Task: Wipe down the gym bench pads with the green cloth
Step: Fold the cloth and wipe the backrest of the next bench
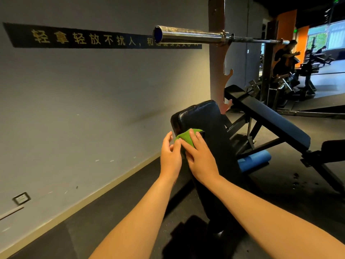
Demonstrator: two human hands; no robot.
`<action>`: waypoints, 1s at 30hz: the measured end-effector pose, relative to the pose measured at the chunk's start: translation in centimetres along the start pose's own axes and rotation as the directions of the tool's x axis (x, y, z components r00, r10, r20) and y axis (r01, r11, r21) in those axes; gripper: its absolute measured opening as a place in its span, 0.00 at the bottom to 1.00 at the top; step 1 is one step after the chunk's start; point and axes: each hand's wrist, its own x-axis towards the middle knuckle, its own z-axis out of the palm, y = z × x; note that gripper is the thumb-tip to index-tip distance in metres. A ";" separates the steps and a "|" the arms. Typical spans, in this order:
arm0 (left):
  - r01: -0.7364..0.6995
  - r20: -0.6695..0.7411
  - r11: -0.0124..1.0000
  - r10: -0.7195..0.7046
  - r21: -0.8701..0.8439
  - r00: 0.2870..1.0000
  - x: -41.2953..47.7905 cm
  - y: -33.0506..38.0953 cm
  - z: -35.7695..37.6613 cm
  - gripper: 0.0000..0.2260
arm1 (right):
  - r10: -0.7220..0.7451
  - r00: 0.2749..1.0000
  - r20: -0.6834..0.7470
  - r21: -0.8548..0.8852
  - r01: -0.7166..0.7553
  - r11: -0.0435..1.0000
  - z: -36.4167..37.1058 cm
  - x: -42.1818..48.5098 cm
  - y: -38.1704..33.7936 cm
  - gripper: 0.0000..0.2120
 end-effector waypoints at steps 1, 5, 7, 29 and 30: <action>-0.017 -0.072 0.999 0.019 0.027 0.997 -0.2 0.1 0.0 0.17 | -0.020 1.000 -0.013 -0.015 0.019 1.000 -0.5 0.4 -0.3 0.27; -0.052 -0.104 0.999 0.051 -0.005 0.993 -0.5 0.3 0.7 0.09 | -0.030 0.999 -0.040 0.041 0.032 0.999 -2.7 2.7 -1.6 0.23; -0.077 -0.041 0.997 0.077 -0.001 0.996 -0.5 0.9 1.3 0.12 | 0.021 0.999 -0.038 0.166 -0.015 0.986 -3.9 4.1 -2.3 0.22; -0.087 0.004 0.964 0.089 0.250 0.996 -1.4 -3.9 4.1 0.22 | 0.350 0.928 0.128 0.415 -0.371 0.831 -3.1 2.8 0.6 0.22; -0.062 -0.006 0.969 0.065 0.241 0.998 -1.6 -3.7 4.2 0.22 | 0.358 0.924 0.136 0.421 -0.381 0.823 -3.3 2.9 0.6 0.22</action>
